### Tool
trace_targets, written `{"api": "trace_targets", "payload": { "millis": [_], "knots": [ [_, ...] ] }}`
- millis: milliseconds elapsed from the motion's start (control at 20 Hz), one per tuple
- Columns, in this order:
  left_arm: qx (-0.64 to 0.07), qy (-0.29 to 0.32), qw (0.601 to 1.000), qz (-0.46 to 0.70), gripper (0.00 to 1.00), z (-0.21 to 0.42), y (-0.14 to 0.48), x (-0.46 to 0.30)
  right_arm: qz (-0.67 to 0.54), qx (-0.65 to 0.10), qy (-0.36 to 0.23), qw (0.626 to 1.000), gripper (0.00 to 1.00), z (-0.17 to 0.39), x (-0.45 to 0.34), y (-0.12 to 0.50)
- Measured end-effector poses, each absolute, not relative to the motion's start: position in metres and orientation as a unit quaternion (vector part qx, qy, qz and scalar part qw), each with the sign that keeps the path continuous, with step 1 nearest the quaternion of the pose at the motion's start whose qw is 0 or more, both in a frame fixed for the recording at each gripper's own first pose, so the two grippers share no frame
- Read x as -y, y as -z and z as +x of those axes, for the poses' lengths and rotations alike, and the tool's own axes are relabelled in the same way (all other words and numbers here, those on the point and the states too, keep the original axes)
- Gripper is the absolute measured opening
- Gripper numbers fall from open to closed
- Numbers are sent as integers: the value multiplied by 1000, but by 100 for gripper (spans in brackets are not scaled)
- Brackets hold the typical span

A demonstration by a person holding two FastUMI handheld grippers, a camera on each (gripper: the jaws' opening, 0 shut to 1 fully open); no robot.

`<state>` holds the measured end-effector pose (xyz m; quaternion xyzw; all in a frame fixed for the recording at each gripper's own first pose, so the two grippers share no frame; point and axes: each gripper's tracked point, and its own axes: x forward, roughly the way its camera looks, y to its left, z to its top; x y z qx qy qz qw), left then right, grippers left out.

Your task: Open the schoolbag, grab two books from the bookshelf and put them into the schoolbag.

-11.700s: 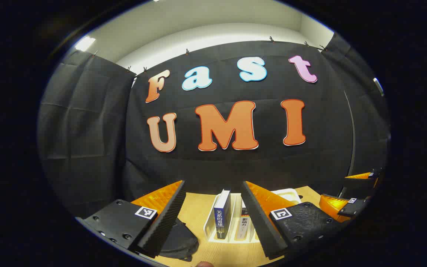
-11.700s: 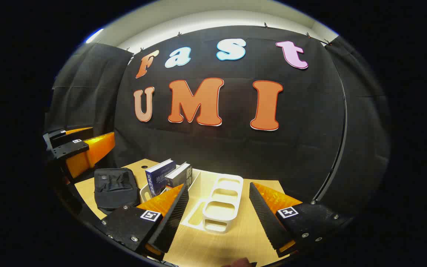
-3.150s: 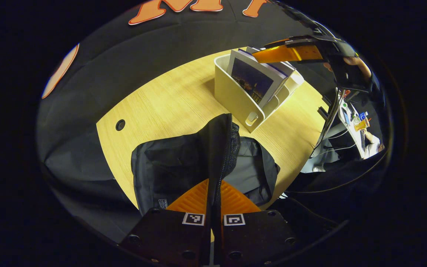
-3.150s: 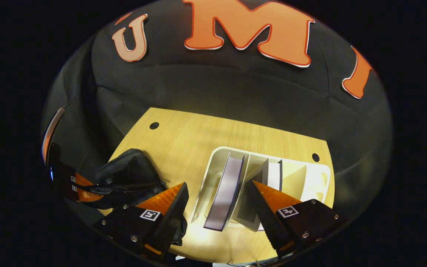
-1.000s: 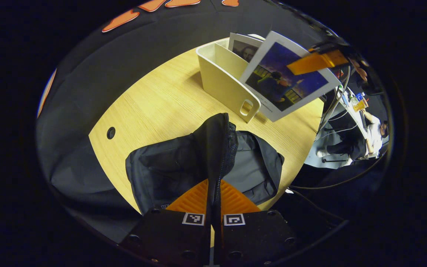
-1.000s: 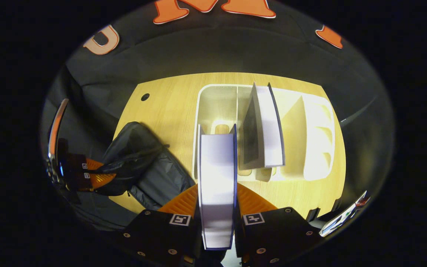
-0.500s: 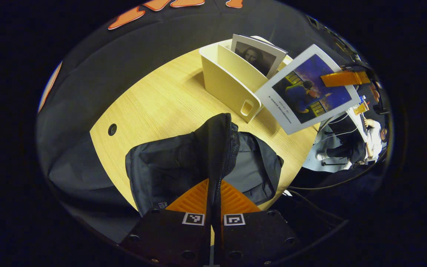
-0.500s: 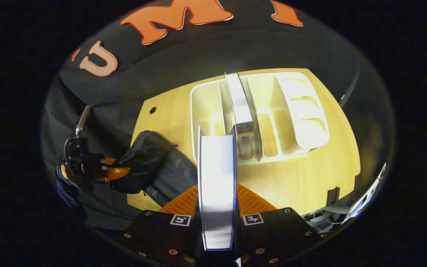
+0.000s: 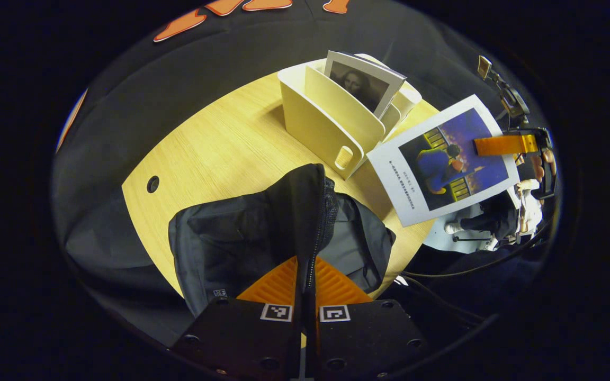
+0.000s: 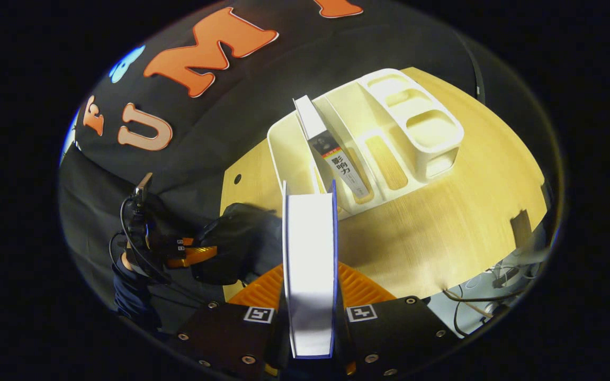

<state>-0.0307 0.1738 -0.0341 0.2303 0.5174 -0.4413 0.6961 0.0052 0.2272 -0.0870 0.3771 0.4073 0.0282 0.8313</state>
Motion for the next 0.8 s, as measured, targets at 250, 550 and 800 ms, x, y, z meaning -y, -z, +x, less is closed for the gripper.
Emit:
{"api": "trace_targets", "payload": {
  "millis": [250, 550, 800],
  "knots": [
    [-518, 441, 700, 217, 5, -33, 31, -166, 398, -393, -51, 828, 35, 4, -255, 95],
    [-517, 441, 707, 195, 5, -36, 26, -159, 432, -375, -84, 816, 35, 17, -290, 100],
    [-517, 439, 713, 176, 5, -40, 27, -156, 478, -376, -94, 788, 34, 34, -321, 119]
  ]
}}
